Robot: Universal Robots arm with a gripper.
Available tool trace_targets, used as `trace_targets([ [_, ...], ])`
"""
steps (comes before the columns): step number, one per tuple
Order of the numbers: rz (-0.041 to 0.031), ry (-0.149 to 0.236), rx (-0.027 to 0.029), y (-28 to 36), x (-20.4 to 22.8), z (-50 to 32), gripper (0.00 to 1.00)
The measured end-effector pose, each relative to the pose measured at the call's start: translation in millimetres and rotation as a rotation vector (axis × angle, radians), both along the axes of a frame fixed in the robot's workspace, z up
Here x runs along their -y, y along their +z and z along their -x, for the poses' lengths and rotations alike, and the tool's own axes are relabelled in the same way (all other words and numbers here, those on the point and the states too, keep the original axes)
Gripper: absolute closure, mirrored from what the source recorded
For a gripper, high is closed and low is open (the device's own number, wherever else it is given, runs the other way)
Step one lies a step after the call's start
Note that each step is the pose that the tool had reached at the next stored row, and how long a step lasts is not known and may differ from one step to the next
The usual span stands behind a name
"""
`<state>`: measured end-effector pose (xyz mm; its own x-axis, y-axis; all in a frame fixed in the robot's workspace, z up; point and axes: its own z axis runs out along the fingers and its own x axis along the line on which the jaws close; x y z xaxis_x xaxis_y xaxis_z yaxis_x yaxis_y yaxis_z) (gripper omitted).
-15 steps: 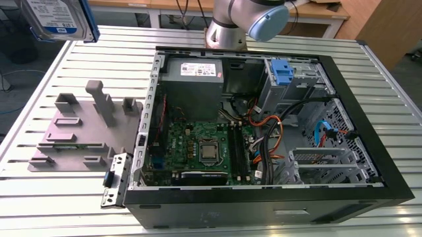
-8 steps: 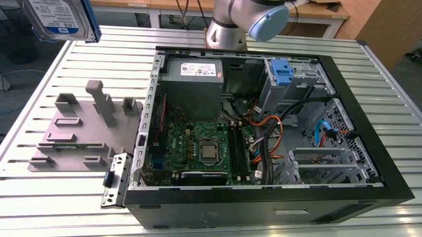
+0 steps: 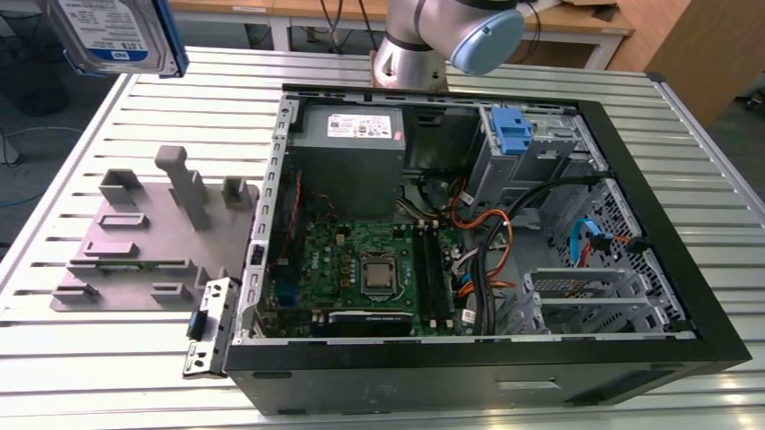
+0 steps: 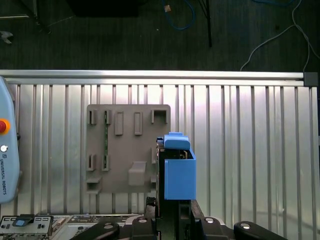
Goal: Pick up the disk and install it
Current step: 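Pick up the disk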
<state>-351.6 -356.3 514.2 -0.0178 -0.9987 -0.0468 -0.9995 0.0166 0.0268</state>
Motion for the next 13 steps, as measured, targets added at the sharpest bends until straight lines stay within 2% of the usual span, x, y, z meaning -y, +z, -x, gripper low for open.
trace_targets([
  [13, 0.0000, 0.000, 0.0000, -0.1, 0.0, -13.0, 0.65],
])
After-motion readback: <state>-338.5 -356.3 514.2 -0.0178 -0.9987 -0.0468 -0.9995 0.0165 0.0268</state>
